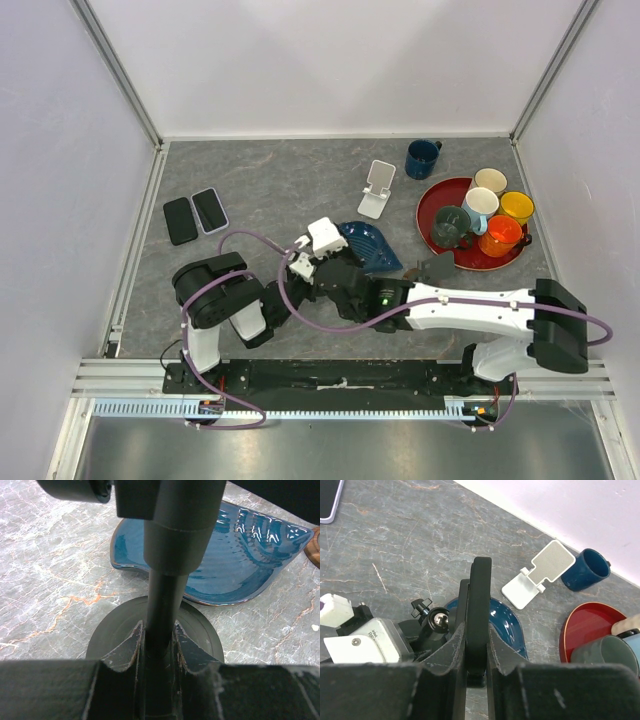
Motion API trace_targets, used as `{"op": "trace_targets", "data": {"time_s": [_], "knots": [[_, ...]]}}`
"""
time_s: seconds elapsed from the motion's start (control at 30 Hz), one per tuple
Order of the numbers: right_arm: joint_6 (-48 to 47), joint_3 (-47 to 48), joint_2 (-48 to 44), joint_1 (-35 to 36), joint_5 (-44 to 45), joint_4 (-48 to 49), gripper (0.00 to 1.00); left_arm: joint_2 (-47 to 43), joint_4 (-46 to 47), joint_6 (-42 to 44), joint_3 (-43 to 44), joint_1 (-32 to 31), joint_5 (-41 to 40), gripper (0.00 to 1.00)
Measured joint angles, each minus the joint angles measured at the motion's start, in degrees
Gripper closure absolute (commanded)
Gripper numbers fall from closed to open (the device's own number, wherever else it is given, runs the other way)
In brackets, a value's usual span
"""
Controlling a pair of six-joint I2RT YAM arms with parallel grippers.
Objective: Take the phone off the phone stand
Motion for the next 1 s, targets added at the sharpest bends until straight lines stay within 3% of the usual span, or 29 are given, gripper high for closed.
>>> {"op": "trace_targets", "data": {"time_s": [0.3, 0.63, 0.8, 1.0], "knots": [[0.42, -7.89, -10.47, -5.25, -13.09, 1.22, 1.00, 0.15, 0.09, -0.02, 0.52, -0.48, 1.36, 0.98], [-2.93, -10.84, -15.32, -8.70, -23.04, 0.61, 1.00, 0.26, 0.13, -0.42, 0.61, -0.61, 3.32, 0.98], [-0.63, -10.88, -15.41, -8.79, -21.09, 0.48, 1.00, 0.28, 0.13, -0.61, 0.76, -0.61, 3.41, 0.98], [4.72, -10.19, -13.25, -5.99, -11.50, 0.46, 1.00, 0.63, 0.07, -0.61, 1.36, -0.59, 3.21, 0.98]]}}
